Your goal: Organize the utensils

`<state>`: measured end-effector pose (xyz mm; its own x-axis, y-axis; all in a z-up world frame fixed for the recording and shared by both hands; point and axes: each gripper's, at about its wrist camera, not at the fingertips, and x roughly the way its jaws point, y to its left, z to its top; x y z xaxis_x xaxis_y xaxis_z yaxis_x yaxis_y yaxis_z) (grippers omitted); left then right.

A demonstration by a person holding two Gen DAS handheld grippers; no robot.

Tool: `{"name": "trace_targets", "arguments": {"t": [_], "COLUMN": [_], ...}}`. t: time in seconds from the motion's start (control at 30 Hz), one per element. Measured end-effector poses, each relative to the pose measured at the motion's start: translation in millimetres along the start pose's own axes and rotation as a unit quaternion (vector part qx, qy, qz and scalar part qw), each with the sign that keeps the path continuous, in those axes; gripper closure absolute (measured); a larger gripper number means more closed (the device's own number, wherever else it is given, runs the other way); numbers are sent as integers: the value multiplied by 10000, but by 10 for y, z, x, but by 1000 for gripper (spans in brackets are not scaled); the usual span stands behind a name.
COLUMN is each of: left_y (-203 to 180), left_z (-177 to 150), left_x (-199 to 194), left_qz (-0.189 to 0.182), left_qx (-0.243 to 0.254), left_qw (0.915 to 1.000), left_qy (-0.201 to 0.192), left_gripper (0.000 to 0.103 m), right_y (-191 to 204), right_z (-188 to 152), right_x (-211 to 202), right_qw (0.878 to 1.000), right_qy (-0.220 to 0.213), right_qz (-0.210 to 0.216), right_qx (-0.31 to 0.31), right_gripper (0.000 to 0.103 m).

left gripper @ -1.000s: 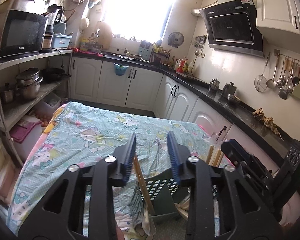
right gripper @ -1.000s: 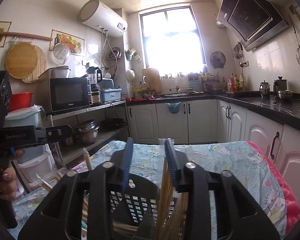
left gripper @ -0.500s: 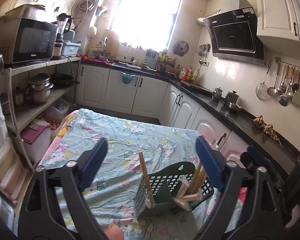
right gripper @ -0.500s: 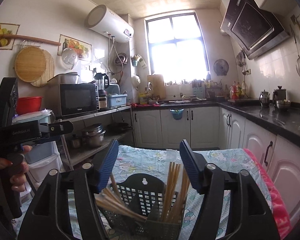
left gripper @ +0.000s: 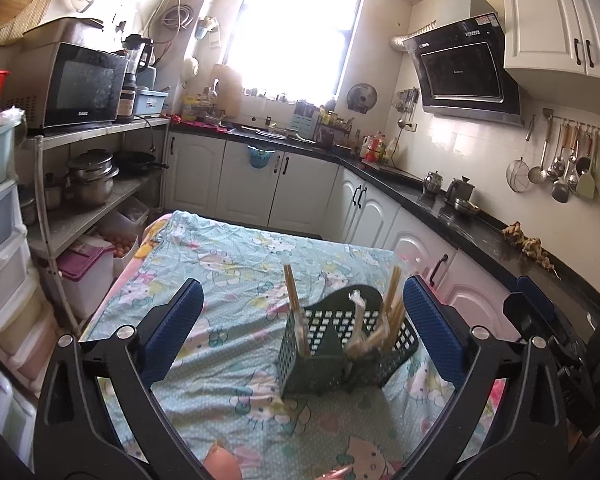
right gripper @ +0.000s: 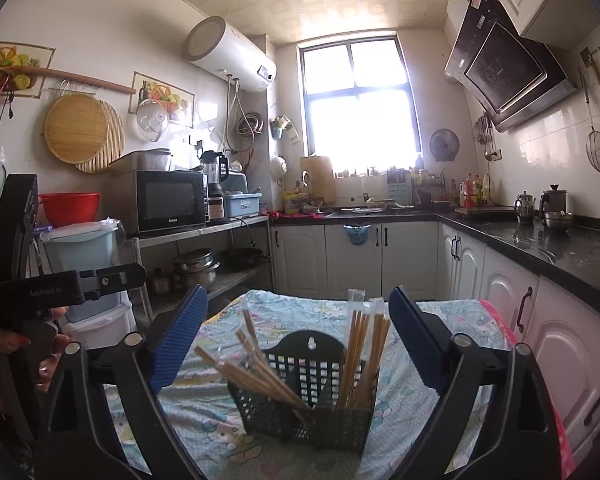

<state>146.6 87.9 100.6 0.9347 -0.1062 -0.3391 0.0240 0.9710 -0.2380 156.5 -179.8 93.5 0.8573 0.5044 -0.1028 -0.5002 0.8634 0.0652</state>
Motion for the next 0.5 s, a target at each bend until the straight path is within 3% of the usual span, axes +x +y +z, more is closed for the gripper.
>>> {"name": "trace_targets", "arguments": {"t": [0.5], "left_y": [1], "left_z": [-548], "left_x": [-76], "left_qz": [151], "left_qx": [66], "left_qw": [9985], "left_qy": [526], "left_gripper": [11], "right_y": [110], "right_z": [-556], "right_x": [-117], "right_qw": [9945], "right_qy": [980], "right_qz": [-364], "right_qx": [33], "right_gripper": [7]}}
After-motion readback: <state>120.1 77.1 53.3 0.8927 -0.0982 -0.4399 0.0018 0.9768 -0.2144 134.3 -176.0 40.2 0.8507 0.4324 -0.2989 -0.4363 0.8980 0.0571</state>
